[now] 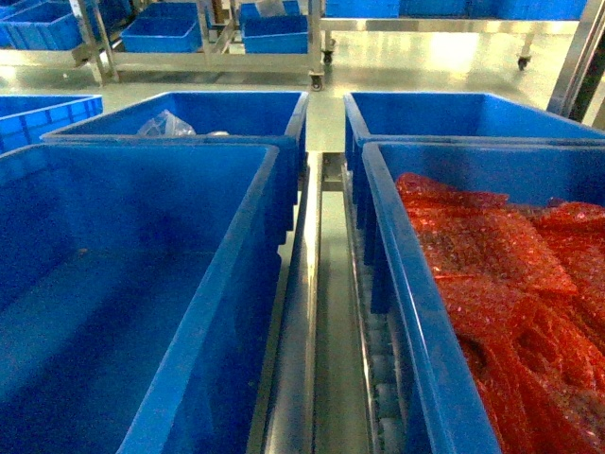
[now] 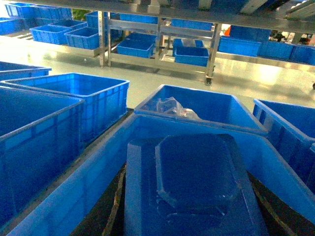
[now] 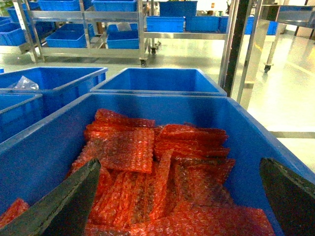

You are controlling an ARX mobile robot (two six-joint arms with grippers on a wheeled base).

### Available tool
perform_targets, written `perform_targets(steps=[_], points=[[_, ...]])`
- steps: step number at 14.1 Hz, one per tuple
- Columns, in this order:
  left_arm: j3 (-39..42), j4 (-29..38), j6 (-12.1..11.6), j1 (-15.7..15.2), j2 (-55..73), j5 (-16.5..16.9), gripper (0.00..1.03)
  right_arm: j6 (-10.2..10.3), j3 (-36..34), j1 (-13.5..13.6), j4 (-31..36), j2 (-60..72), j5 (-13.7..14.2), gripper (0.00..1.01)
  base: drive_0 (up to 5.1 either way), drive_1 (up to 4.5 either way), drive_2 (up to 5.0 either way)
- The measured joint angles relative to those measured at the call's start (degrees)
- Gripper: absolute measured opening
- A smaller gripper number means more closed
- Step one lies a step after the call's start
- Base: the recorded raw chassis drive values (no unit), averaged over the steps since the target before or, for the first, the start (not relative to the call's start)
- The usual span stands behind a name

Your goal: Pick blue part to blue bin on bottom shelf

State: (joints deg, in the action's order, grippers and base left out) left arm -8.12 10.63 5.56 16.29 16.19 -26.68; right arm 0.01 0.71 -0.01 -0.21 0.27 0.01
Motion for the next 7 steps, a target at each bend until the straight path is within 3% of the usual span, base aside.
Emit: perform_targets(steps=[7], points=[[0.0, 0.07, 0.0, 0.0, -0.07, -0.07, 0.43, 0.0, 0.0, 0.0, -0.09, 0.0, 0.0, 0.98, 0.0, 0.0, 0.0]])
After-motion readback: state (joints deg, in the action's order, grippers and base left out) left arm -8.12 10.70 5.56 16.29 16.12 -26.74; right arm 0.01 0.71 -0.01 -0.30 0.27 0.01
